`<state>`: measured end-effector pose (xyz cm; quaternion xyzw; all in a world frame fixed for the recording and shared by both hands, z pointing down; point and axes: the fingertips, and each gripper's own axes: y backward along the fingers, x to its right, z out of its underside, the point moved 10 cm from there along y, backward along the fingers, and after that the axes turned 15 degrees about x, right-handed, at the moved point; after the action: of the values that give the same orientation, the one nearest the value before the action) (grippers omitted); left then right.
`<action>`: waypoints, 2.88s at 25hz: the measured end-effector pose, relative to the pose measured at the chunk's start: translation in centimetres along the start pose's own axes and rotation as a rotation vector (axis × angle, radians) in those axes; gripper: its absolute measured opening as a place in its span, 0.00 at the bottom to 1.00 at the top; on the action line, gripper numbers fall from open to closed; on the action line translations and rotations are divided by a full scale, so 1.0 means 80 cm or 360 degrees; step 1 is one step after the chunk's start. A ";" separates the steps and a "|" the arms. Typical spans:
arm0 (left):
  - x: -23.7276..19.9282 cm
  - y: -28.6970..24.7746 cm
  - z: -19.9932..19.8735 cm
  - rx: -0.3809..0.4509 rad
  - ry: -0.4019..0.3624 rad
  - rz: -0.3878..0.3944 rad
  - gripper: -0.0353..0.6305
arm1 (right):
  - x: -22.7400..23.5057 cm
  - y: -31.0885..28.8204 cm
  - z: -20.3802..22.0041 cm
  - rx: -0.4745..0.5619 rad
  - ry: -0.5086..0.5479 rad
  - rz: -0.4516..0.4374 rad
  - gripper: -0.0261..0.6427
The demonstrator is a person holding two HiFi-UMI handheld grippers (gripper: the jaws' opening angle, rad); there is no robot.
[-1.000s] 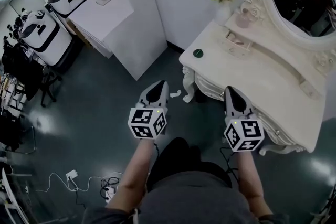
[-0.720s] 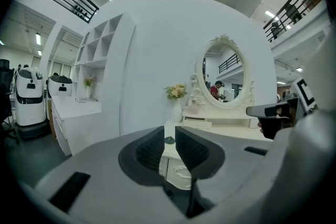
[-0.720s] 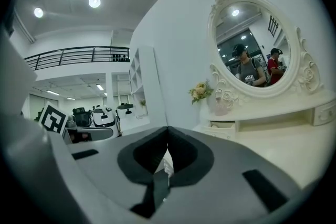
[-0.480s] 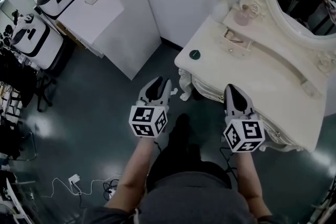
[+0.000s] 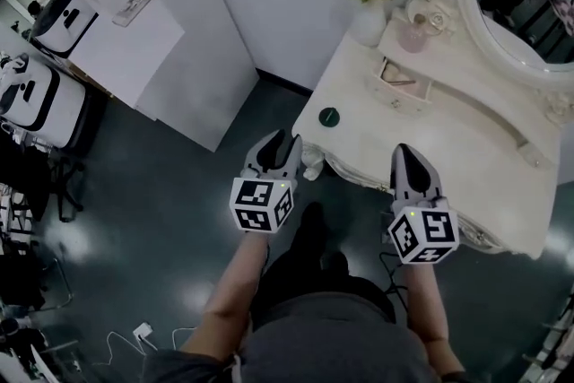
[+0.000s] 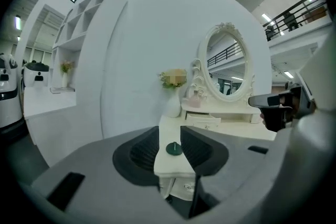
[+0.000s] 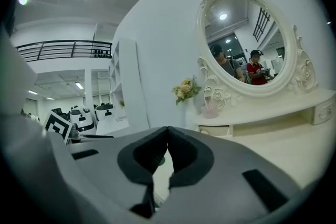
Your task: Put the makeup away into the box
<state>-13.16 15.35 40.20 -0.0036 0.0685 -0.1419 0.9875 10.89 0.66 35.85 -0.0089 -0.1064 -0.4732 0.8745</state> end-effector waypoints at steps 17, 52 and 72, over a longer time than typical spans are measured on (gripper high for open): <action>-0.021 -0.151 0.050 -0.0359 -0.0018 0.0463 0.23 | 0.010 -0.038 0.002 -0.0006 0.0052 0.0521 0.05; -0.010 -0.209 0.112 -0.0839 -0.0187 0.0638 0.07 | 0.030 -0.053 0.013 -0.0014 0.0022 0.0806 0.05; 0.002 -0.257 0.013 -0.0481 -0.0223 0.0783 0.06 | 0.037 -0.055 0.008 0.0028 0.0039 0.0862 0.05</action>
<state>-18.63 -4.42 41.80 -0.1436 0.0194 0.1139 0.9829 8.67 -4.15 36.67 -0.0237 -0.0938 -0.2212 0.9704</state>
